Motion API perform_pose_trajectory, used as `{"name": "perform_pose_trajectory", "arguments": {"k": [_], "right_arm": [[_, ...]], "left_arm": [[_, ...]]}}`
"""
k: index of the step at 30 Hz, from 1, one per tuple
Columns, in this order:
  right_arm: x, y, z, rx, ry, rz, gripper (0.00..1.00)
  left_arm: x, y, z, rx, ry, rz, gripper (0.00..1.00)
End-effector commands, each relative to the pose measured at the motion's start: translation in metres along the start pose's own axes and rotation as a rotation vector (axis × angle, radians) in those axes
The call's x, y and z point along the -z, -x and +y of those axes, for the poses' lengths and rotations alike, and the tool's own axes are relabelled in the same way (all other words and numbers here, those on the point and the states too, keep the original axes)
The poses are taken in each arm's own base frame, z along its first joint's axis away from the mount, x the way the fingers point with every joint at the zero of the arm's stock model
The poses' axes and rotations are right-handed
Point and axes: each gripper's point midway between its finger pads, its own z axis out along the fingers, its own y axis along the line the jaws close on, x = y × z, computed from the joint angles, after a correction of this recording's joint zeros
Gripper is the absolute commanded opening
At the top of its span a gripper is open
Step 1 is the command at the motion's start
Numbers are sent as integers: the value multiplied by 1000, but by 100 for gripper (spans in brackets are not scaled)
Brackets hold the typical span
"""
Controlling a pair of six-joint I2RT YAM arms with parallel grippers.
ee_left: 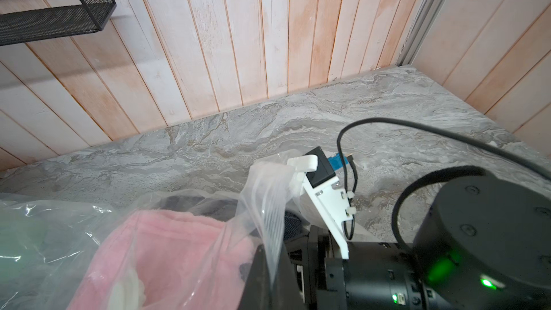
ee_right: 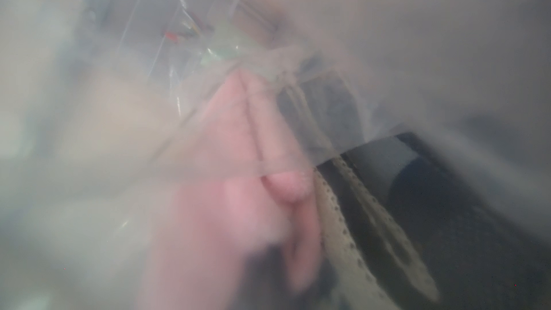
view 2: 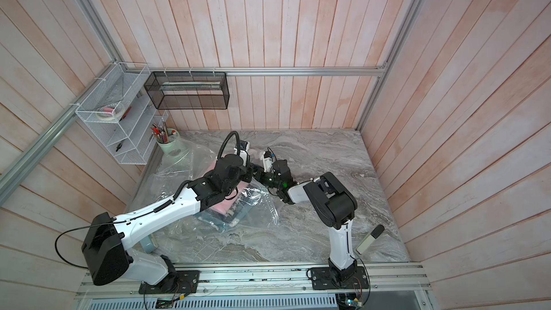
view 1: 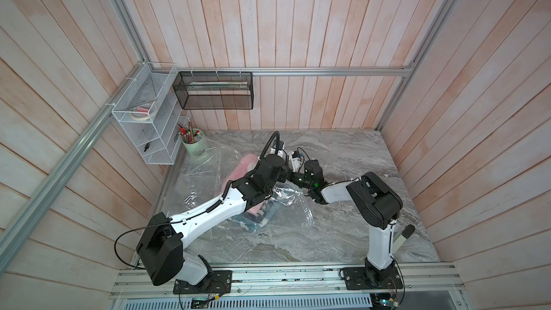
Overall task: Take the blanket out of the vacuum bag
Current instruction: Take out the blanket from the vacuum bag.
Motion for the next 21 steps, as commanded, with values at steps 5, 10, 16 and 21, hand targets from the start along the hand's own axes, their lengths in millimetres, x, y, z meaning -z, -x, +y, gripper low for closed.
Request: {"name": "perform_pose_trajectory", "arguments": {"k": [5, 10, 16, 21], "right_arm": [[26, 22, 54, 103, 75, -28, 0], [55, 35, 55, 119, 2, -68, 0], [89, 25, 5, 55, -128, -87, 0], [106, 13, -37, 14, -182, -103, 0]], "left_arm": [[3, 6, 24, 14, 115, -64, 0], [-3, 6, 42, 30, 179, -86, 0], [-4, 10, 51, 24, 200, -103, 0], [-4, 9, 51, 24, 190, -100, 0]]}}
